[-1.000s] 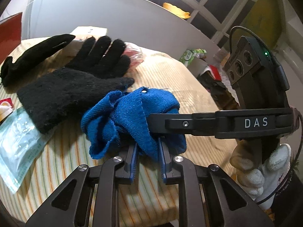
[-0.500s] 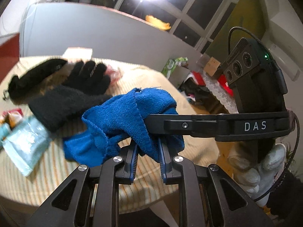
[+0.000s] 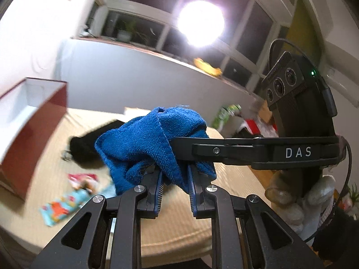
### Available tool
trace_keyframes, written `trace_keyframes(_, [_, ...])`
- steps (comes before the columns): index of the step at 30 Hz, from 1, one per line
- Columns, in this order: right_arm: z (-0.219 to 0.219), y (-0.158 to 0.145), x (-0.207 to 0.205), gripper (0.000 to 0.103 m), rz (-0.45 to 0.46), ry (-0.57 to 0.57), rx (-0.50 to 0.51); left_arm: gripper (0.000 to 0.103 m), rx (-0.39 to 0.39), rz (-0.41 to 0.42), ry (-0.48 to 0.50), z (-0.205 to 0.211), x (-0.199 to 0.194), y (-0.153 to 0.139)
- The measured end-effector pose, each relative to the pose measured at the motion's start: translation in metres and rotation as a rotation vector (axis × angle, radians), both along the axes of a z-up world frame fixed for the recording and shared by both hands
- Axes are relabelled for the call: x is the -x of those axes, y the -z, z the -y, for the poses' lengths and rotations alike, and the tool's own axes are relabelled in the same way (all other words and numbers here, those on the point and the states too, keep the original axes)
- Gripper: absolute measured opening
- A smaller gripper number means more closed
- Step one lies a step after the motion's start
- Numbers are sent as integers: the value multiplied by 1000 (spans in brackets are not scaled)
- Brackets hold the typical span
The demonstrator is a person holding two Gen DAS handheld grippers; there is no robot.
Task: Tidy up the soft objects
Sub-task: 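Carry the blue towel with the left tool into the shoebox and release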
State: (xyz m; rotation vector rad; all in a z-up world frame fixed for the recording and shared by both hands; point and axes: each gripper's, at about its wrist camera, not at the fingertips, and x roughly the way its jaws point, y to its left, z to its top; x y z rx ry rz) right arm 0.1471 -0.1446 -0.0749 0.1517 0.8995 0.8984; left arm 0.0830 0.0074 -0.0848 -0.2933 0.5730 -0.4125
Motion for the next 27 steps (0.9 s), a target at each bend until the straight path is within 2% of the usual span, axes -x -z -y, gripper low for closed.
trace_keyframes(7, [-80, -22, -24, 25, 51, -114, -29, 16, -41, 73, -144, -77, -9, -27])
trace_keyframes(11, [-129, -26, -45, 25, 59, -173, -40, 16, -68, 86, -218, -115, -18, -30])
trace_keyframes(19, [-220, -10, -77, 25, 18, -240, 12, 16, -103, 14, -335, -176, -50, -7])
trace_keyframes(27, [-269, 13, -99, 26, -7, -252, 88, 16, -128, -58, -404, -201, -71, 16])
